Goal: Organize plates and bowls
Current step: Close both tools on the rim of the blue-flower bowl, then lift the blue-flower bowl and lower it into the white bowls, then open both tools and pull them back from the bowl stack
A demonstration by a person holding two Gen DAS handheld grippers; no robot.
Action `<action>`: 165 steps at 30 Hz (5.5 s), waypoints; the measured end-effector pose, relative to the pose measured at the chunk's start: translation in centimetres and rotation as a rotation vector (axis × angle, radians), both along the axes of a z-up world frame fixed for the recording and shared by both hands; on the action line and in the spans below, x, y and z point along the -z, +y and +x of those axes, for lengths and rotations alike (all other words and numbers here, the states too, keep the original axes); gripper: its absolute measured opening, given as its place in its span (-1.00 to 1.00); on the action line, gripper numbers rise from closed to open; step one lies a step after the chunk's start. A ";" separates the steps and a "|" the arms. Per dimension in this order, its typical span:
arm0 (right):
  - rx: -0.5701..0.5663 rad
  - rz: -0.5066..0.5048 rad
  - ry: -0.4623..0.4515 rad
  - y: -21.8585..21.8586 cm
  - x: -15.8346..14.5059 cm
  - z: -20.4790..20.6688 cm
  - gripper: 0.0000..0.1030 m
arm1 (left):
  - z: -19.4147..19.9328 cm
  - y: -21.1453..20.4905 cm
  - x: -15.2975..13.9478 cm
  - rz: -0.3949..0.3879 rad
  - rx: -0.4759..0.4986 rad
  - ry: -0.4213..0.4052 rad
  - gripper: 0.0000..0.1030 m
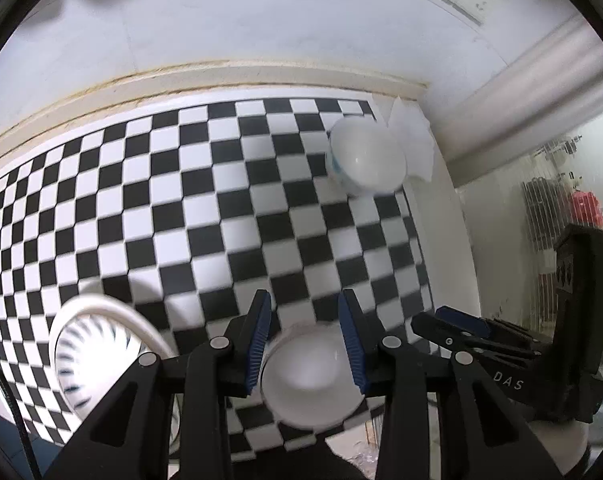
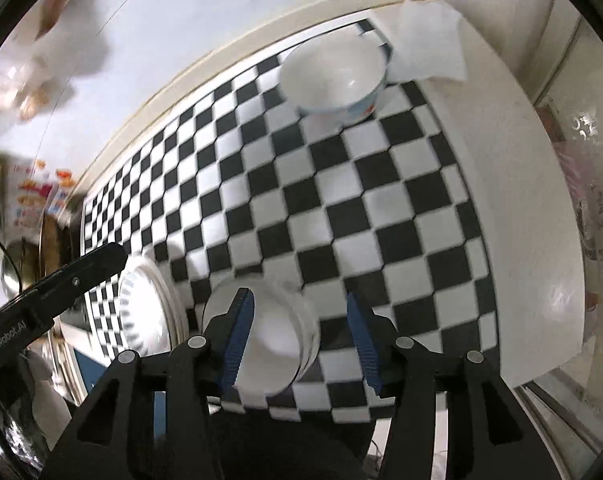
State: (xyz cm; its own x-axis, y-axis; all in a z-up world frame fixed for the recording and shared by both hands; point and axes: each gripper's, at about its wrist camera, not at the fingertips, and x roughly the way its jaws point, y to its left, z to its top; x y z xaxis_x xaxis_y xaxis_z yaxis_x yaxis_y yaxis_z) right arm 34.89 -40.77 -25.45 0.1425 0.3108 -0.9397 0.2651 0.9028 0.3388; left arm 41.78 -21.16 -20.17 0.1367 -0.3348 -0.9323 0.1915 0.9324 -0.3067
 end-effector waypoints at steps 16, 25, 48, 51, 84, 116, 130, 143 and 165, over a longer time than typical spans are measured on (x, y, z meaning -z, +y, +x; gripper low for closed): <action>0.184 0.016 0.003 -8.7 6.8 15.5 -0.01 | 15.5 -8.2 8.7 -0.013 0.035 0.109 -0.37; 0.147 -0.049 0.085 -9.3 12.3 19.6 -0.74 | 17.7 -11.5 14.9 -0.008 0.115 0.204 -0.57; 0.072 -0.030 0.031 -7.2 7.3 18.0 -0.81 | 13.5 -9.9 8.3 0.038 0.141 0.088 -0.61; 0.059 -0.032 0.009 -6.4 5.7 16.9 -0.81 | 12.4 -8.8 6.6 0.032 0.129 0.062 -0.61; -0.015 -0.023 0.023 4.8 2.0 -3.0 -0.81 | -7.0 0.2 4.8 0.080 0.160 0.101 -0.61; -0.041 -0.116 0.123 6.2 5.2 -3.4 -0.74 | -7.7 0.5 7.2 0.138 0.123 0.147 -0.61; -0.123 -0.218 -0.060 8.1 -3.3 -6.9 -0.65 | -12.0 3.4 -0.3 0.132 0.069 -0.072 -0.48; -0.183 -0.258 -0.216 12.7 -11.1 -13.9 0.61 | -18.5 8.8 -7.1 0.119 0.006 -0.281 0.47; -0.132 -0.310 -0.363 13.7 -16.1 -18.7 0.89 | -22.2 11.6 -9.5 0.098 -0.043 -0.325 0.97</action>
